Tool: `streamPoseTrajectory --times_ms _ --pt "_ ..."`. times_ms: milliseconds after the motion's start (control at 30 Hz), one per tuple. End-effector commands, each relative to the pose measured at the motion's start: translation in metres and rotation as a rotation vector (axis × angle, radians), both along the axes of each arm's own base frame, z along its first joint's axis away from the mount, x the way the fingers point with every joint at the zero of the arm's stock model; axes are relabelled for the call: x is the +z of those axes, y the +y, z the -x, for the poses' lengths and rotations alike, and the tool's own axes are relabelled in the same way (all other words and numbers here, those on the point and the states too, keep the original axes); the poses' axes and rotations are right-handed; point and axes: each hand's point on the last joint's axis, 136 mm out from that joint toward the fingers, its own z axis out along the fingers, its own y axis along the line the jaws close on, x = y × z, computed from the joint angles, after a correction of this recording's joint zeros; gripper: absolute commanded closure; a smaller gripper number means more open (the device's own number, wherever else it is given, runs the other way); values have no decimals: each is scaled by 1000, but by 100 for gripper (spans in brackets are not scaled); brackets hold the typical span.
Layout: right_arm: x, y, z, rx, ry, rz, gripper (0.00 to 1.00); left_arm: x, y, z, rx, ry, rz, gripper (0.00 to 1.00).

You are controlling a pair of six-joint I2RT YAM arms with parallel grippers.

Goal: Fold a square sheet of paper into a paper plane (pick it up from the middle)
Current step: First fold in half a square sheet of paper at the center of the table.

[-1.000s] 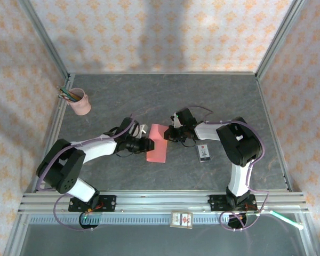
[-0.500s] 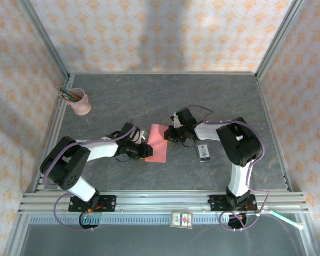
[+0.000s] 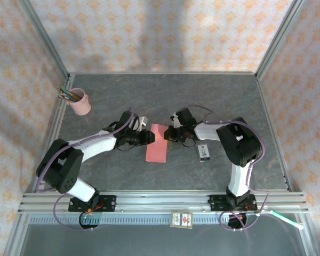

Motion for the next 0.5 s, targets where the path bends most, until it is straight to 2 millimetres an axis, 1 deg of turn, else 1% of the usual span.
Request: streamPoseTrajectory --times_ms 0,100,267,367,467 --pt "-58 -46 16 -73 80 248 100 -1 -4 -31 35 -40 -16 67" --pt "-58 -46 15 -74 79 244 100 -6 -11 -46 27 -42 -20 67" --pt "-57 -45 15 -74 77 241 100 -21 -7 -67 36 -37 -64 67" --pt "-57 -46 16 -74 78 244 100 -34 -6 -73 31 -16 -70 67" --pt "-58 -47 16 -75 78 246 100 -50 -2 -74 25 14 -95 68"
